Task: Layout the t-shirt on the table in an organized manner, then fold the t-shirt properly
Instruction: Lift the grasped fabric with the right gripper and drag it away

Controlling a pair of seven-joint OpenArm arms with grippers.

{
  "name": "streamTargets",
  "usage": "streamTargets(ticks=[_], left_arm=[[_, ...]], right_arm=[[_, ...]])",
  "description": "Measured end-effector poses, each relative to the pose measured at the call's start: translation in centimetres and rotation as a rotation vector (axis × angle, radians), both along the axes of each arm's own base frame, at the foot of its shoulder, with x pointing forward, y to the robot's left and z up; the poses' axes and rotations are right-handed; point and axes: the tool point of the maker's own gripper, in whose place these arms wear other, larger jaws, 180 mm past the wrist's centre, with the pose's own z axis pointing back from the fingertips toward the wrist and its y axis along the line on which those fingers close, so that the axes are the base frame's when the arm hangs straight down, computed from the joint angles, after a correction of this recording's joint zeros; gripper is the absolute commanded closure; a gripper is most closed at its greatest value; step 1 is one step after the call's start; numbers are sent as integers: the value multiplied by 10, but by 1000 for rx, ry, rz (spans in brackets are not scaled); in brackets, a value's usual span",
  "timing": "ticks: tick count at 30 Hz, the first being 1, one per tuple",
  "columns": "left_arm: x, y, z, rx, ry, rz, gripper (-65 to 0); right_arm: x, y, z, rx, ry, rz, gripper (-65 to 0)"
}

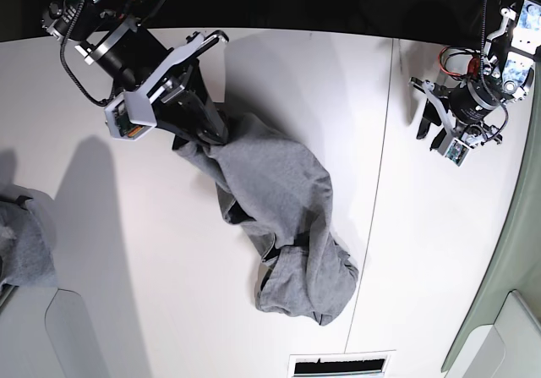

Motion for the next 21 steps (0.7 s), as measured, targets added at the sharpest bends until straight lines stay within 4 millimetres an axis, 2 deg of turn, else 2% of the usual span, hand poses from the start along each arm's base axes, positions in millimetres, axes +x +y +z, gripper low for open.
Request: streamTargets(ticks=[3,8,15,19,21], left_arm=[[-3,-7,-1,-12,16,-46,-241],[-17,-36,-1,-65,70,-216,-241],[-15,-81,34,-258,14,-307,-245],[-8,-106,50,-322,-48,-318,-386],[-4,-127,56,-392,-72,-315,-395]], right_arm=[[-3,12,3,25,-2,31,0],[6,30,15,15,-63,85,0],[38,35,37,-45,-184,64,0],[52,34,48,-66,-231,37,0],[56,34,51,-66,-244,30,0]])
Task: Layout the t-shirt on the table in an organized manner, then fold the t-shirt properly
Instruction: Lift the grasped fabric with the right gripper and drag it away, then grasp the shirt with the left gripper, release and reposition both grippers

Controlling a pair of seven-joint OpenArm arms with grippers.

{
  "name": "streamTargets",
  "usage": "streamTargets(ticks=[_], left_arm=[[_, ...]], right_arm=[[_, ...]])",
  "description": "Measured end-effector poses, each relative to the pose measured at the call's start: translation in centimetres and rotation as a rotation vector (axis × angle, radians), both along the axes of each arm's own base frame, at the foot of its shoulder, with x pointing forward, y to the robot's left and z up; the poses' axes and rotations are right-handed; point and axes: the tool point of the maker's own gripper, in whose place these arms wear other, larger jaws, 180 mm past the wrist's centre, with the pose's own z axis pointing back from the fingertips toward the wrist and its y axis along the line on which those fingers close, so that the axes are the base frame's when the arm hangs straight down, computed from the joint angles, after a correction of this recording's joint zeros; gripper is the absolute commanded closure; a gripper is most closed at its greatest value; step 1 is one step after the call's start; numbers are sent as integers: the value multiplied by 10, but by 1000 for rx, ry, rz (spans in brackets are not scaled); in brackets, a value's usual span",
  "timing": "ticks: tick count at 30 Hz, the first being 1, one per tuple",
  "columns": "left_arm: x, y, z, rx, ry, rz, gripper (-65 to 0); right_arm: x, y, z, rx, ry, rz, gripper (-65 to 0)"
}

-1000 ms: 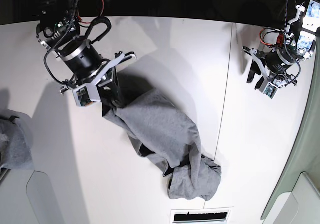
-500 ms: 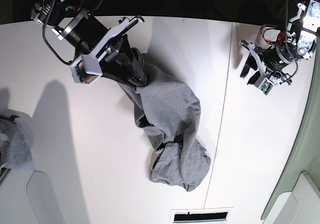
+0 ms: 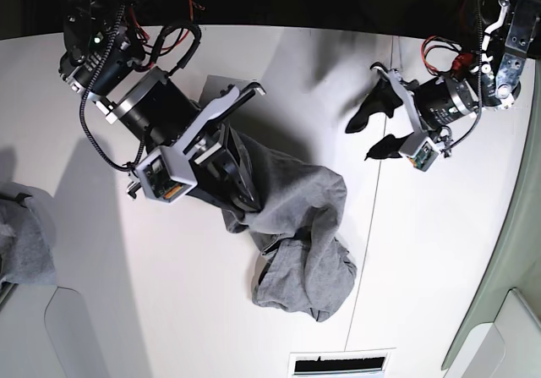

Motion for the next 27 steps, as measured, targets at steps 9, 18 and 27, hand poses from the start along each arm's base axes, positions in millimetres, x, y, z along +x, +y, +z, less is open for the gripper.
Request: streamTargets(ticks=[9,18,27], left_arm=[[22,-100,6,-111,-20,14,-395],[23,-144,-13,-218,83,66,-384],[48,-140,-13,-126,17,123,0]], right_arm=[[4,0,4,1,-14,-4,0],[4,0,-1,-2,-1,-3,0],[5,-5,-7,-43,-1,-20,0]])
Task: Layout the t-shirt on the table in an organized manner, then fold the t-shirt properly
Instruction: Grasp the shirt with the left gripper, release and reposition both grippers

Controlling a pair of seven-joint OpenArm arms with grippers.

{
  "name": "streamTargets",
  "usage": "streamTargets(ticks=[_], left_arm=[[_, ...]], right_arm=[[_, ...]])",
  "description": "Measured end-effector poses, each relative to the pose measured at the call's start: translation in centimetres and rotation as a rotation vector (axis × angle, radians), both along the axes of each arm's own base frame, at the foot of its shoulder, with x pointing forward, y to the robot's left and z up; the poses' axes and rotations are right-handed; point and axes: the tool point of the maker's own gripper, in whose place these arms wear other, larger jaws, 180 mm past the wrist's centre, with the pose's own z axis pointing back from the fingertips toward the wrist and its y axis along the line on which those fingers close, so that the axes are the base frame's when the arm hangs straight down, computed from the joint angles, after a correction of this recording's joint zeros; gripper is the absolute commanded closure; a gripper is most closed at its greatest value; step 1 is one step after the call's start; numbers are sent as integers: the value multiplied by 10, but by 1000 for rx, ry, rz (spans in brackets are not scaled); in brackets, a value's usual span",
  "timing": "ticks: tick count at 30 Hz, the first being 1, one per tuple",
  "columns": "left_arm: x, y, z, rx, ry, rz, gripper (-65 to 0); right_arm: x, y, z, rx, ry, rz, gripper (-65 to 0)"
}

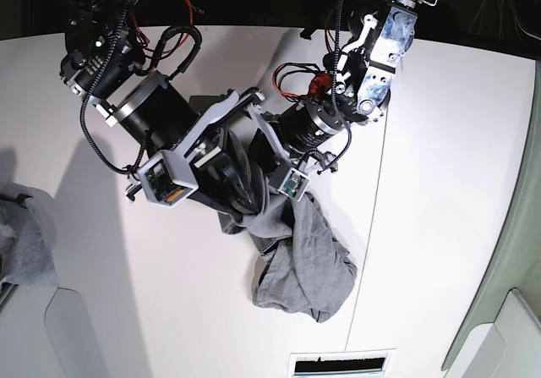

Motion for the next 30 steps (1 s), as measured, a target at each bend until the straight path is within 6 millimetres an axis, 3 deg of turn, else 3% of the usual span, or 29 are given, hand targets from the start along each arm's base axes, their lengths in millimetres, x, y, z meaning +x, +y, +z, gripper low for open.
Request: streamTargets(ticks=[3,7,14,16,17,19,23,27,30], left_arm=[[2,18,-4,46,-11,-3,0],[1,61,-15,151,-19,-20,0],[22,143,17,283,-128,18,0],[22,180,12,418,-97,24,0],[17,188,13,438,-93,-11,0],[9,178,25,426,-115,-122,0],[-6,138,59,306,-184,-236,0],[-42,127,51,312,-111,-321,0],[-64,113,51,254,-94,-373,0]], right_arm=[[10,-14,2,-23,-16,-53,0],[25,-44,2,-64,-23,-142,0],[38,-82,6,-95,-43,-233,0],[46,-103,17,-68,-79,-316,0],[47,-109,17,-81,-82,-328,0],[47,-116,15,-96,-79,-338,0],[46,-120,-5,-125,-21,-325,0],[40,-146,-43,-161,107,-396,0],[39,-158,-75,-140,210,-455,-70]])
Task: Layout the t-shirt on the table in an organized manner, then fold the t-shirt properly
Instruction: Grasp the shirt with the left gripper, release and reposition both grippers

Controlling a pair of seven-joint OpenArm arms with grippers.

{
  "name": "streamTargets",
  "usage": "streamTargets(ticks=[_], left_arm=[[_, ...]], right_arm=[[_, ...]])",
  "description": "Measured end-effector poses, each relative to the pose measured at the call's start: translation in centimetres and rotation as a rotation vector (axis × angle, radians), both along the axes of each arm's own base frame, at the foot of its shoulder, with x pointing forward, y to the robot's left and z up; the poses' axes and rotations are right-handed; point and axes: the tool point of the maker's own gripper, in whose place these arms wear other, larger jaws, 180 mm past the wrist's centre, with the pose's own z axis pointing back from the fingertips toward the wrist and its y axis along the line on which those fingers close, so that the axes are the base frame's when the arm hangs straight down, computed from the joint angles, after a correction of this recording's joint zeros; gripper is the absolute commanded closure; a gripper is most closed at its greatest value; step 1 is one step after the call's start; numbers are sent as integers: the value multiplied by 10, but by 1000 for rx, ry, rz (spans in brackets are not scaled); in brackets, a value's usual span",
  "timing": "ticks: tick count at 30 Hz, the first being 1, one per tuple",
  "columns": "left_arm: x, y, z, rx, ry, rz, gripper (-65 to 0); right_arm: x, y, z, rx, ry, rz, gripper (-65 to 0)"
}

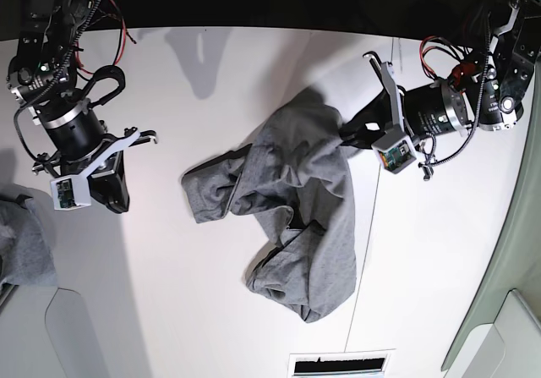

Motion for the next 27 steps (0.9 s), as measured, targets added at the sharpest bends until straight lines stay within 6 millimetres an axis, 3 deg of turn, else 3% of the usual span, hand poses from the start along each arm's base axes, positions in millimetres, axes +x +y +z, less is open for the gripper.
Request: streamTargets(ticks=[4,7,10,12,16,19,21,24,27], left_arm=[[-7,4,-10,34,29,4,0],[-18,7,-20,53,72,5,0],[-27,8,-28,68,105,4,-17],[-29,8,-28,61,112,4,-85],[-30,7,-28,58,115,4,-200],[-29,8,-28,58,112,7,-259],[-25,12,-26,57,106,31,-264],[-9,24,-21,71,76,97,-267],[7,31,-9,67,28,124,-267]], right_arm=[[5,-25,-28,55,43,-130,-224],[7,-15,-50,208,91,-138,-285],[12,10,-87,269,197,-89,-284],[19,36,-101,303,240,-39,-284],[34,78,-113,360,276,25,-284],[36,91,-120,376,298,34,-283],[37,98,-125,370,313,40,-238],[37,109,-125,342,313,60,-13],[33,114,-126,323,315,94,0]])
